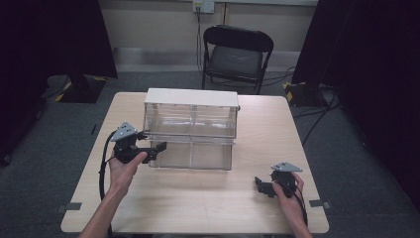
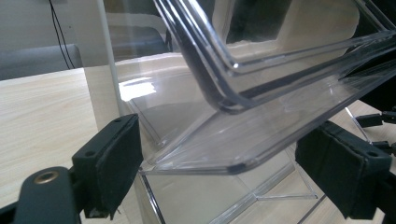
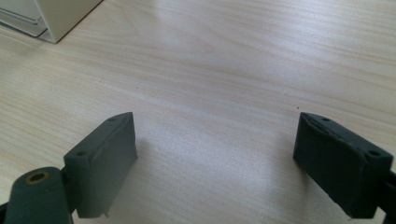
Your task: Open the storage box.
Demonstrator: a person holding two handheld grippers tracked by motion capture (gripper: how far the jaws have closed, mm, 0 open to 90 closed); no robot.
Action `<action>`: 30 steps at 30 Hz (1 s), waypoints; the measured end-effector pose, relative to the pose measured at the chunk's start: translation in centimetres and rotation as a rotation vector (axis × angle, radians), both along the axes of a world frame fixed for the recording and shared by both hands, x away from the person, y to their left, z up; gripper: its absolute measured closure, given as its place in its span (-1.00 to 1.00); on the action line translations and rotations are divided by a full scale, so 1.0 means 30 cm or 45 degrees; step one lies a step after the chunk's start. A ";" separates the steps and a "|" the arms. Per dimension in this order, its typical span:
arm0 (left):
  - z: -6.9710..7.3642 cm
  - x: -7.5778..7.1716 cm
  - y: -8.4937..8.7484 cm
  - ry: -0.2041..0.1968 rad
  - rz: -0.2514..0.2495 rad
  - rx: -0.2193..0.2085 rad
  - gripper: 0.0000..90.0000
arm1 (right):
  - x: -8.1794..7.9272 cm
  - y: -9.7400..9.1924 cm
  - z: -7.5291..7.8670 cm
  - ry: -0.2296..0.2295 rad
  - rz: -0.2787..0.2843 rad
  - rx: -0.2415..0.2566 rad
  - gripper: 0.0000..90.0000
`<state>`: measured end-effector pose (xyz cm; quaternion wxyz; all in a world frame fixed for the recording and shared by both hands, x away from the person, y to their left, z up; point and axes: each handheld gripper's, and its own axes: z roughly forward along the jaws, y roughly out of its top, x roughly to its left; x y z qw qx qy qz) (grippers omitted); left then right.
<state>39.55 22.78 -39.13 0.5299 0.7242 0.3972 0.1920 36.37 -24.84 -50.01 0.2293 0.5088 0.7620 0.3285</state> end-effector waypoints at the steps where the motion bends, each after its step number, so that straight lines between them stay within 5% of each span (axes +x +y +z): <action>1: 0.000 0.000 0.000 0.000 0.000 0.000 -0.67 | 0.000 0.000 0.000 0.000 0.000 0.000 -0.72; 30: -0.001 0.002 0.003 0.007 -0.009 -0.002 -0.67 | 0.000 0.000 0.000 0.000 0.000 0.000 -0.72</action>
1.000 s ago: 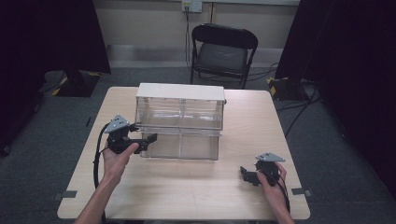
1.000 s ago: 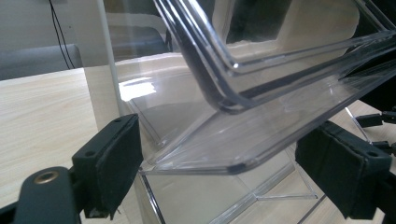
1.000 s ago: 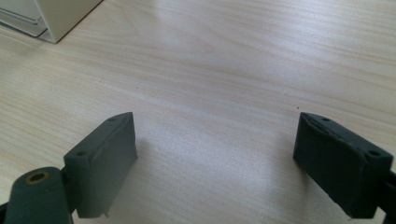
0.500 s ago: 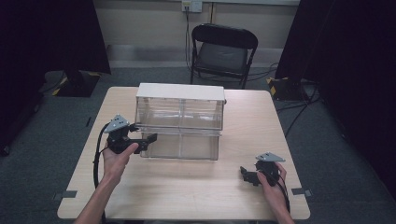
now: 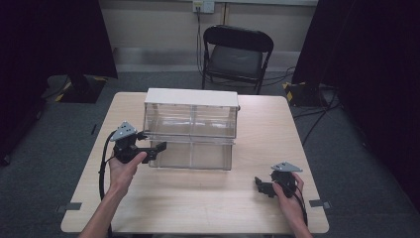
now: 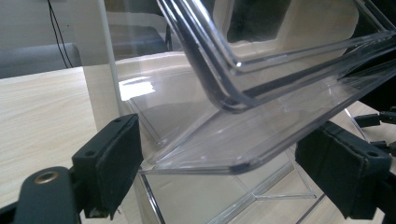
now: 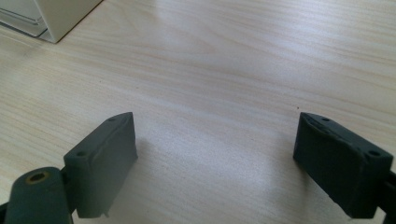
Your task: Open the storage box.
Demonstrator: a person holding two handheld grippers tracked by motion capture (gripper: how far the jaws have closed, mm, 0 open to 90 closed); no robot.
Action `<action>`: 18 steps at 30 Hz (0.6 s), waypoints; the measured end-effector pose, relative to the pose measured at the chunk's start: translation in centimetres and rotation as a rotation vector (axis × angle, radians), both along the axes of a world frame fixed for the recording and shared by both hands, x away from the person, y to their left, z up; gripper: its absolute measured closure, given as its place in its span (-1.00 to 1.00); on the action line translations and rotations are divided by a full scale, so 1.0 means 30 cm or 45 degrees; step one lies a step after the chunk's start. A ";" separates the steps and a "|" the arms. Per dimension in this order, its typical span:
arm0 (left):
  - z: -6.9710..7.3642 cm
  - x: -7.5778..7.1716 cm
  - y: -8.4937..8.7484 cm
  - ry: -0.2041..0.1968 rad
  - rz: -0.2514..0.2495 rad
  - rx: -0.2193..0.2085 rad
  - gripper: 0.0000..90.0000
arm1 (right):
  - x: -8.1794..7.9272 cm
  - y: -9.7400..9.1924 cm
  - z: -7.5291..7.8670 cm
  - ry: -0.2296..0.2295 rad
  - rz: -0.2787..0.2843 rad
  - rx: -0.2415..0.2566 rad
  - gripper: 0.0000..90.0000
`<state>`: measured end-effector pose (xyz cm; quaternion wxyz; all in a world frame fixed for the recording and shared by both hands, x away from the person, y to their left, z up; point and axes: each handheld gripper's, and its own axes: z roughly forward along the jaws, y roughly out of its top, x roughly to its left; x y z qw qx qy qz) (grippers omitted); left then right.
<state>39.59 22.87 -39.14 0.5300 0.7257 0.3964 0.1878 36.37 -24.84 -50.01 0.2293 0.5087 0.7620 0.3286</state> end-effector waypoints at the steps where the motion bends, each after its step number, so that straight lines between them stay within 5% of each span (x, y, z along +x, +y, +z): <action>1: 0.000 0.000 0.000 -0.001 -0.001 -0.001 -0.67 | 0.000 0.000 0.000 0.000 -0.002 0.000 -0.72; 18: -0.002 0.001 0.004 0.010 -0.003 -0.019 -0.67 | 0.000 0.000 0.000 0.000 0.000 0.000 -0.72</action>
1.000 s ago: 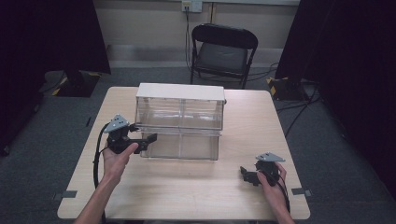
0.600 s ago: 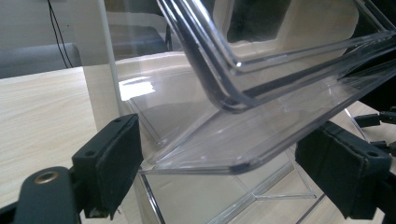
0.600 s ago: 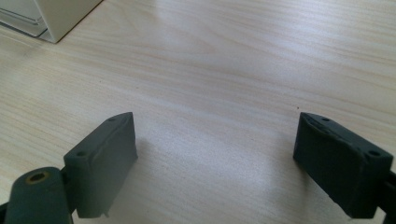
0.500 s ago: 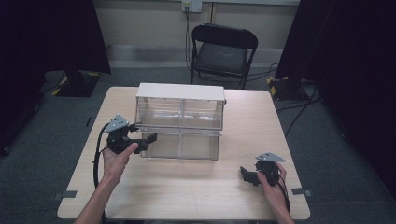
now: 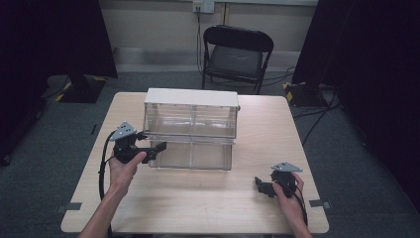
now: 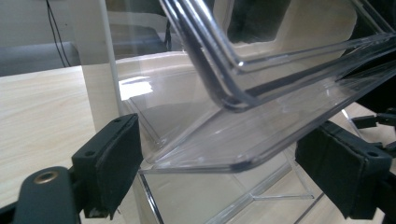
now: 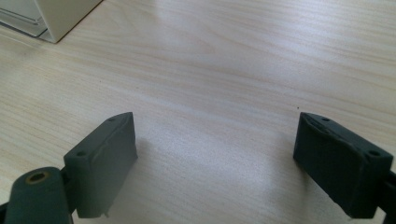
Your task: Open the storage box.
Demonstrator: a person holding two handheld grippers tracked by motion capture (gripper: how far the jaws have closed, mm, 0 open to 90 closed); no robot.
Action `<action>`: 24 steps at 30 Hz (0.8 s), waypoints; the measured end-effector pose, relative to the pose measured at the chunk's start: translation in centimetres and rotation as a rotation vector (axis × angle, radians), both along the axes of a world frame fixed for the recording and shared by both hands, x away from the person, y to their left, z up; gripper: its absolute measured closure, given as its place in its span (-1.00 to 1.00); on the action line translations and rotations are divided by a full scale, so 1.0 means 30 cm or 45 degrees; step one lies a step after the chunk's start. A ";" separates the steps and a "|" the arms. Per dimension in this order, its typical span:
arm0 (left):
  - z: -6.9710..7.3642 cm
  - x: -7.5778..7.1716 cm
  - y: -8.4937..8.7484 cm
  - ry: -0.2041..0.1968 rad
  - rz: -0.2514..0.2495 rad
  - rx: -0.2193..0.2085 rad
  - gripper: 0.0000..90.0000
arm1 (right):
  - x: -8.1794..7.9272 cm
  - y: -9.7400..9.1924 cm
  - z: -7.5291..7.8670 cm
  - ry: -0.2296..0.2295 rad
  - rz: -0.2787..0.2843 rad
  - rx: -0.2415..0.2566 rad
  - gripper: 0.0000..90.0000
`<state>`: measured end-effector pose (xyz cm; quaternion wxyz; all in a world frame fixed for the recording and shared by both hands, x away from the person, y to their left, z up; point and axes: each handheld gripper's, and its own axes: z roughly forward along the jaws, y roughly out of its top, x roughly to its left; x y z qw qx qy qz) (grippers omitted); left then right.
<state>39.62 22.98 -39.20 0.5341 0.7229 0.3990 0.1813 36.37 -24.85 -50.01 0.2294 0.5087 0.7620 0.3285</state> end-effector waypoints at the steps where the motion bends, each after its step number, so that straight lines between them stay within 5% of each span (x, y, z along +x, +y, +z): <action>1: 0.000 0.000 0.000 -0.001 0.000 0.001 -0.67 | 0.000 0.000 0.000 0.000 0.000 0.000 -0.72; 24: 0.000 -0.001 -0.001 -0.007 0.001 0.003 -0.67 | 0.000 0.000 0.000 0.000 0.000 0.000 -0.72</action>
